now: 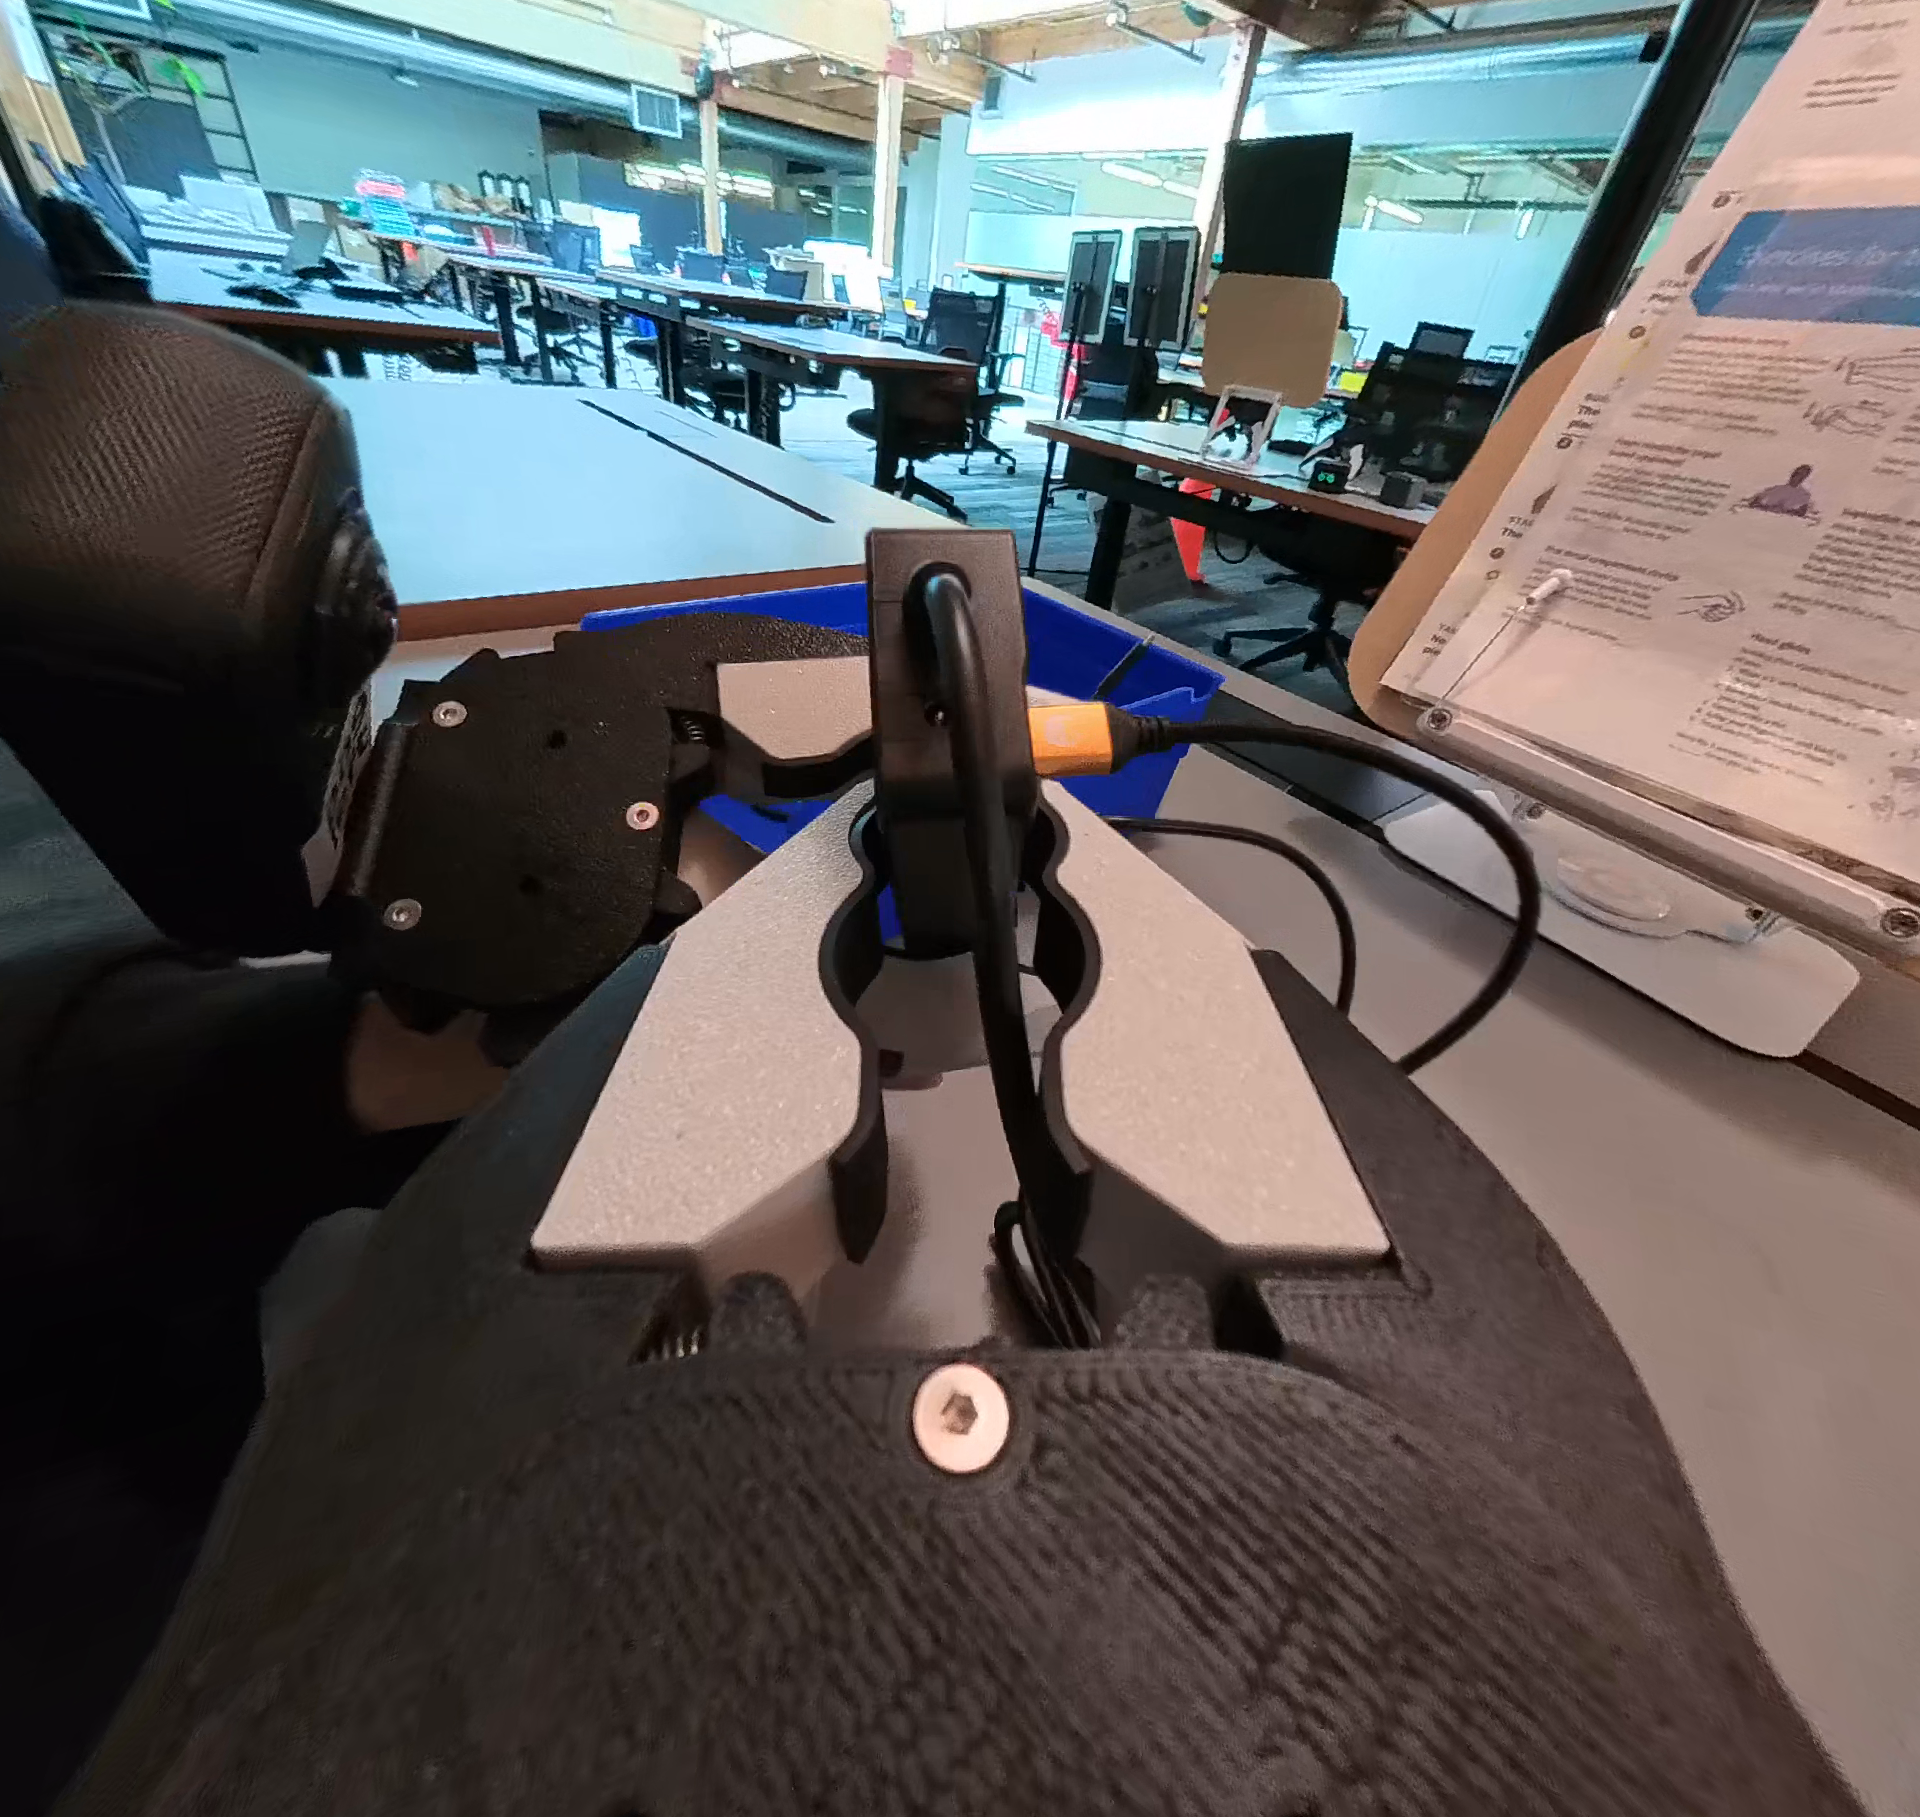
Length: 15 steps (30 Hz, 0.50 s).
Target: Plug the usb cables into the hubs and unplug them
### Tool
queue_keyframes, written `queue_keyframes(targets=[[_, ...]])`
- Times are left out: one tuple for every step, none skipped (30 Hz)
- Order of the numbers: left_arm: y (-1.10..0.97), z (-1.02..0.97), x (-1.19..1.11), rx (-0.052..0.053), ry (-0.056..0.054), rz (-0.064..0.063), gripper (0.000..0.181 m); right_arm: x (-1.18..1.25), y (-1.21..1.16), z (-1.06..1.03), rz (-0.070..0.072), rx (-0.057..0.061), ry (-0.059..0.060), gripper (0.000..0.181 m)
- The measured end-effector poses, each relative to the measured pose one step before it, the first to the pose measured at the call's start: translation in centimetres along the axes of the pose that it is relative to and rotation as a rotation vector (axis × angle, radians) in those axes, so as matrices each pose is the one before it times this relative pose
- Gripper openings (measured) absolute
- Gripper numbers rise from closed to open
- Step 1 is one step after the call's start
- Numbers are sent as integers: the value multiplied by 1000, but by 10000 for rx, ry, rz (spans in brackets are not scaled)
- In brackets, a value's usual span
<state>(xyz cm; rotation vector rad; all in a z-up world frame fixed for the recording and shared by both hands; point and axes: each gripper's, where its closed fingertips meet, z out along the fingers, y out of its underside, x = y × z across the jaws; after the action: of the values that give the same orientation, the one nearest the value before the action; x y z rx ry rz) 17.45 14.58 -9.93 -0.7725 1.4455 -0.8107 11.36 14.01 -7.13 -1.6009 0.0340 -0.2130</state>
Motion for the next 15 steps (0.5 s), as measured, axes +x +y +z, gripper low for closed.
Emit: queue_keyframes(targets=[[147, 41, 53, -81, 57, 11, 61, -16, 76, 36, -73, -2, 116, 23], [135, 28, 38, -46, 33, 38, 61, -22, 99, 39, -104, -36, 98, 23], [84, 5, 14, 23, 28, -12, 60, -48, 67, 52, -11, -26, 53, 23], [62, 21, 13, 32, 18, -39, 60, -58, 48, 44, 57, -17, 12, 23], [149, 66, 27, -49, 11, -17, 60, -47, 55, 39, 62, -5, 0, 23], [238, 118, 92, -130, 56, -31, 60, -15, 129, 46, -17, -46, 5, 23], [222, 121, 148, -109, 102, -57, 60, 47, 188, 40, -30, -88, 31, 23], [146, 82, 112, -23, 86, -78, 60, 33, 134, 38, 54, -65, 15, 23], [196, 59, 124, -39, 124, -64, 61, -23, 113, 51, 65, -50, -27, 23], [246, 54, 52, -75, 91, -32, 61, -105, 154, 72, 14, -79, -76, 23], [199, 48, 11, -28, 59, -50, 60, -193, 126, 94, 5, -69, -129, 24], [117, 30, 14, 29, 61, -149, 60, -265, 54, 83, -9, -47, -180, 26], [126, 55, -7, -6, 66, -212, 60, -191, -45, 42, -1, 8, -135, 27], [282, 120, 175, -149, 259, -296, 60, -138, -344, -84, -58, 171, -133, 31], [279, 134, 373, -134, 491, -480, 61, -265, -457, -159, -205, 148, -254, 37]])
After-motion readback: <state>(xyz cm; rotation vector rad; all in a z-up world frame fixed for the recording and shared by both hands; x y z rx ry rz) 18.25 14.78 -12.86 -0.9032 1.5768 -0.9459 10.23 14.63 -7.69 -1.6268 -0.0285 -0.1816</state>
